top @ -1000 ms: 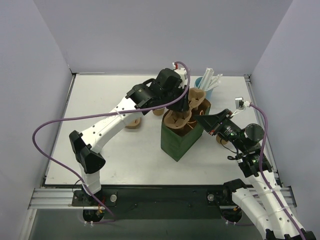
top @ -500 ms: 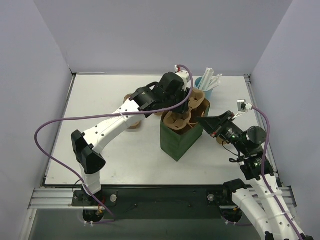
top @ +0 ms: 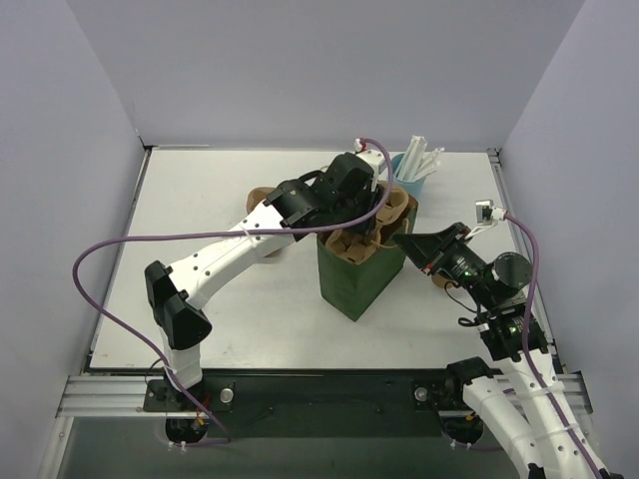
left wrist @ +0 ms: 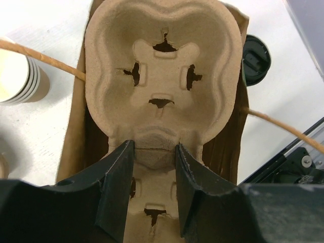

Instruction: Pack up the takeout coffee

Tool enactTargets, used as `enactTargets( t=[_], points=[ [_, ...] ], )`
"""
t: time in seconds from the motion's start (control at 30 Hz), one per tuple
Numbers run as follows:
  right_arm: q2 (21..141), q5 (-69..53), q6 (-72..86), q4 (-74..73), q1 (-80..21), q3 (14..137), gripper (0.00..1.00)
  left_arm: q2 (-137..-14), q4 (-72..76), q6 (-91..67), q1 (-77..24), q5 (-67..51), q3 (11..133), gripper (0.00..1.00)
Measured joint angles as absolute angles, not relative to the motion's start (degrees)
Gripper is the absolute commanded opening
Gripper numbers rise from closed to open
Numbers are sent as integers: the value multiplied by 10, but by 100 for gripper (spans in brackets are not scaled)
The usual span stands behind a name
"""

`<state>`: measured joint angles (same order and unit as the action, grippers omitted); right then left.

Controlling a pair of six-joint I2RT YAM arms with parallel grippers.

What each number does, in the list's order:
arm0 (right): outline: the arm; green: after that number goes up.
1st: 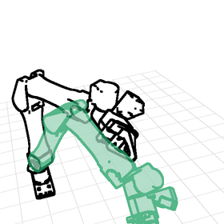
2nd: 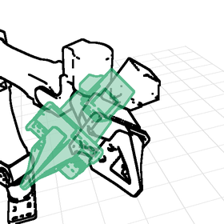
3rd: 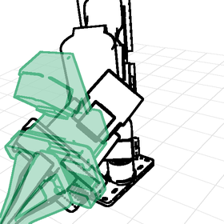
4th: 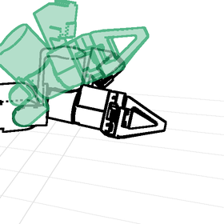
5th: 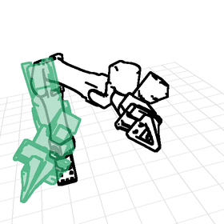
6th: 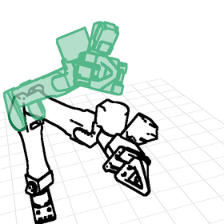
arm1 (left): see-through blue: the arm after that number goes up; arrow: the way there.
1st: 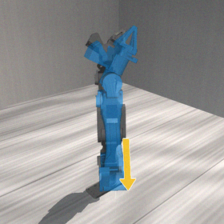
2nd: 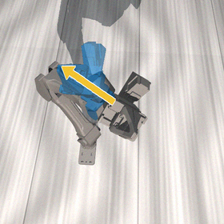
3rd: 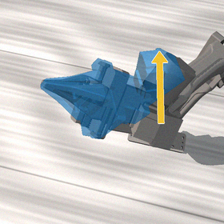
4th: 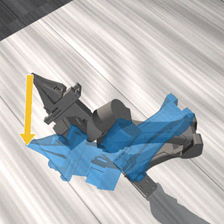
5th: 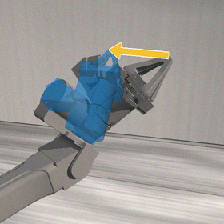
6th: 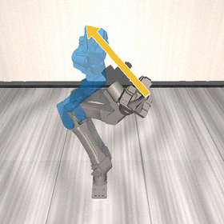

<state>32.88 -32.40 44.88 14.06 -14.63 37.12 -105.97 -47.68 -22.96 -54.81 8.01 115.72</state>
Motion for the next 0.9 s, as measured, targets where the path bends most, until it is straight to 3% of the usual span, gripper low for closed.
enactTargets(
  t=[0.9],
  points=[
    [341,-322,453,139,-146,360,0,-1076,-508,-218,-555,153,1132,20]
  ],
)
